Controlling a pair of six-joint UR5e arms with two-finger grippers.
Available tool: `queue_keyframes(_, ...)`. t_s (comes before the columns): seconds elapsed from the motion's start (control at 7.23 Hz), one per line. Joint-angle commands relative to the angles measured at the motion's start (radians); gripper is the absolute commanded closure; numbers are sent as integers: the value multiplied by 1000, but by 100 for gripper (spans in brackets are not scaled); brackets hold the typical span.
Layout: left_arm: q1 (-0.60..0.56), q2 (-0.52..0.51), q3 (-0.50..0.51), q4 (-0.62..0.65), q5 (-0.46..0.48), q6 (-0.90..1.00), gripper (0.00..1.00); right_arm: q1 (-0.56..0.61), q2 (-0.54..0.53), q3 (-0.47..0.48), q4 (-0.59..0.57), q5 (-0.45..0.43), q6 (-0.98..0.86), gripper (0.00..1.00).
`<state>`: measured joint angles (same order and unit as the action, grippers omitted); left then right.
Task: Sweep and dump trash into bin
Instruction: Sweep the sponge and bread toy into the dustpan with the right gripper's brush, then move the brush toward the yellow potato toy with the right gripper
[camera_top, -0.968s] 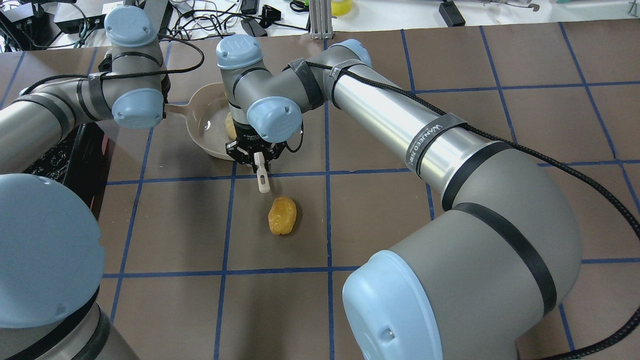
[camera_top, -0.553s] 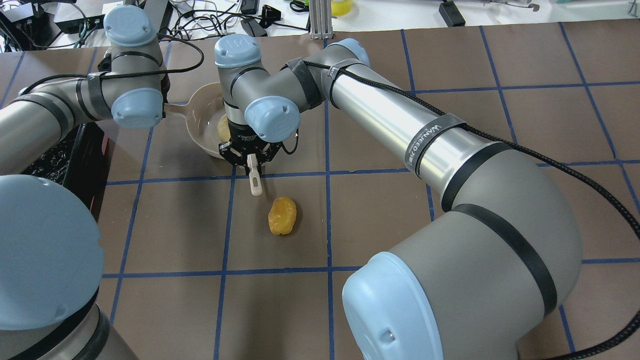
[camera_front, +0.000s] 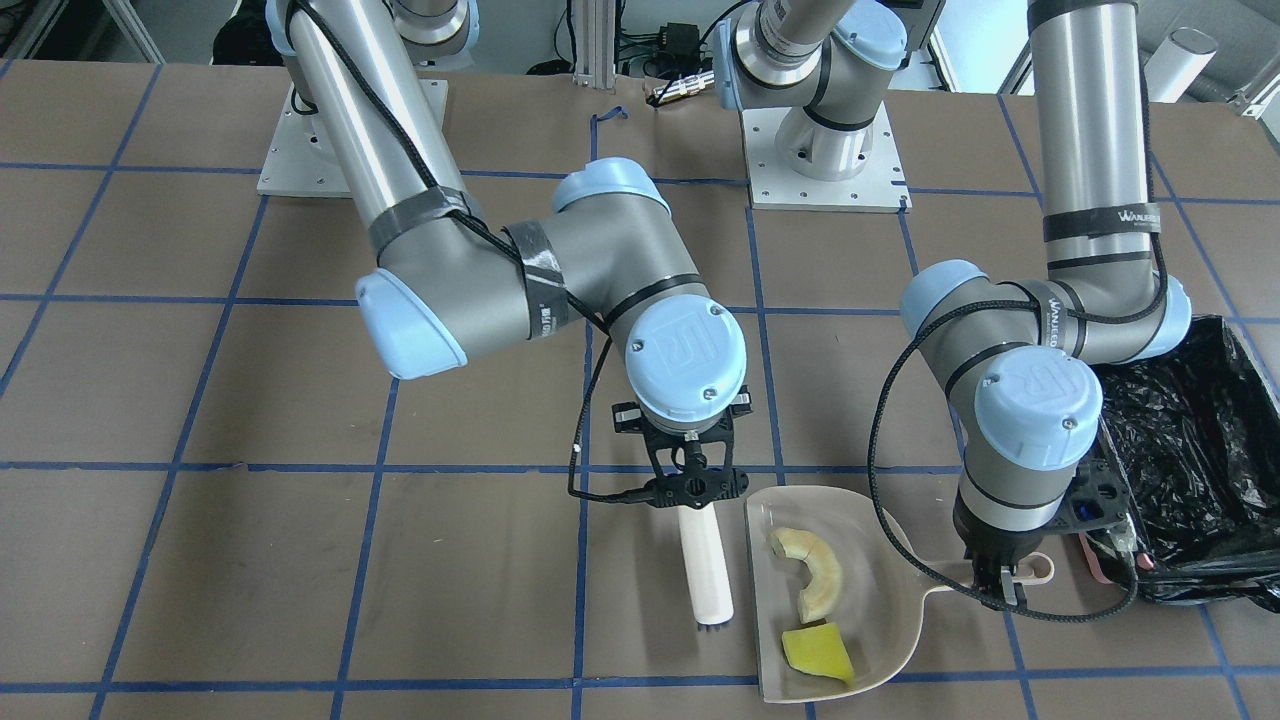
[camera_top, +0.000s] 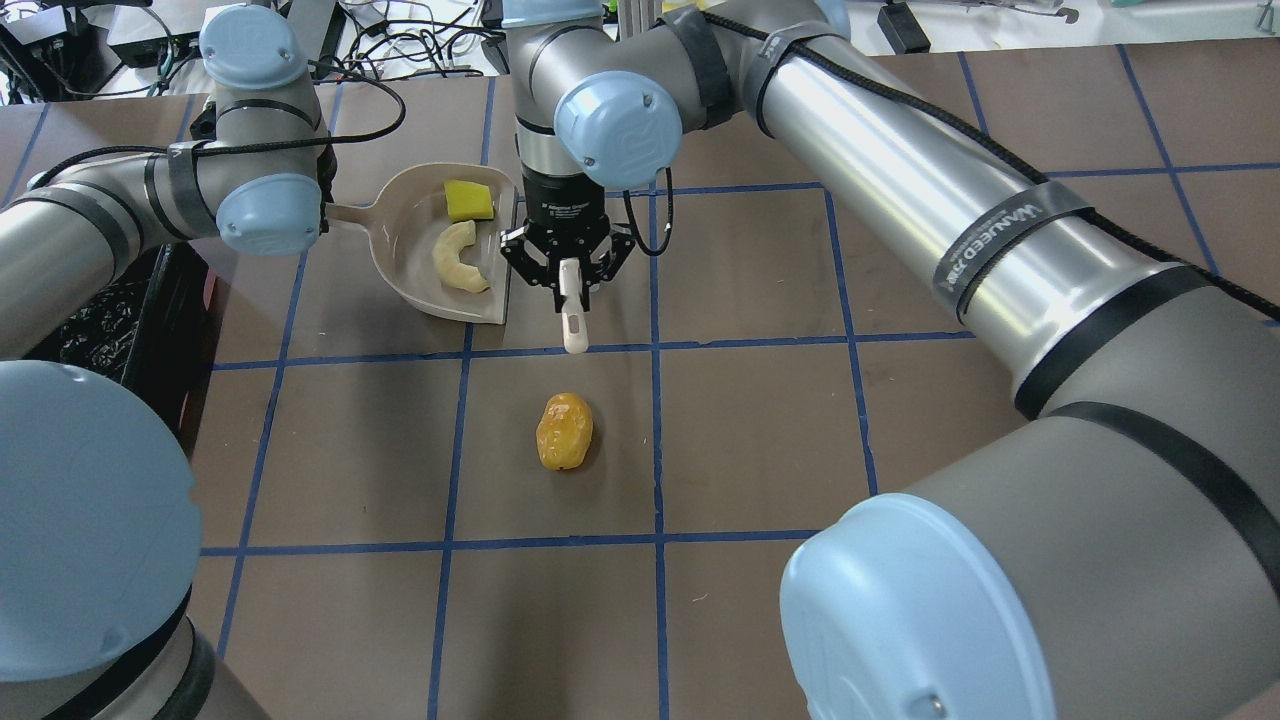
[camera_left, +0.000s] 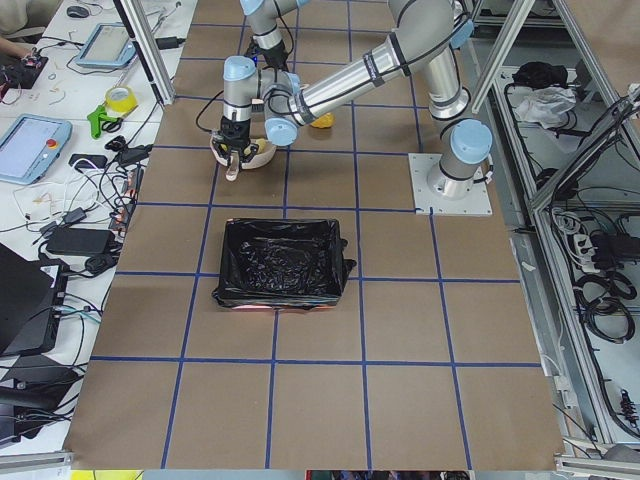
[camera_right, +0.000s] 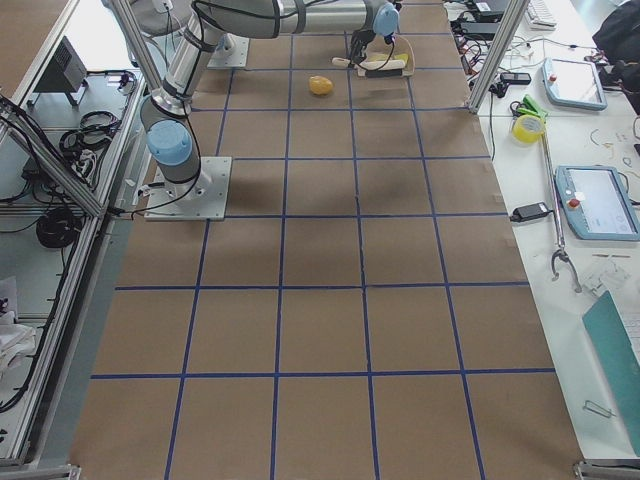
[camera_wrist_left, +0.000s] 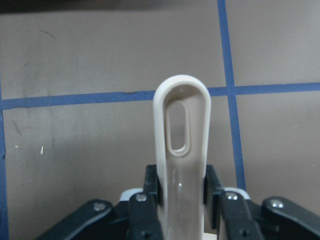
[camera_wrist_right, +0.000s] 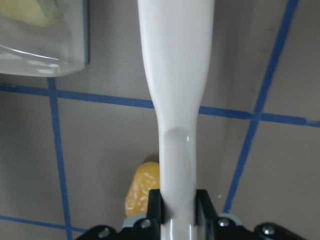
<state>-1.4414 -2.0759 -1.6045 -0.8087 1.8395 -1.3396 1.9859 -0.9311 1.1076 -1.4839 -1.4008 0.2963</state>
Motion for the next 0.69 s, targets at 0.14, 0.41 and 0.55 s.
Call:
queue_keyframes(0.14, 4, 88, -102, -20, -5, 27, 100, -53, -278, 267, 133, -58, 55, 91)
queue_keyframes(0.41, 6, 158, -204, -21, -2, 22, 100, -46, -437, 578, -58, -57, 124, 92)
queue_keyframes(0.55, 4, 201, -266, -18, -6, 5, 100, -35, -489, 681, -120, -57, 188, 92)
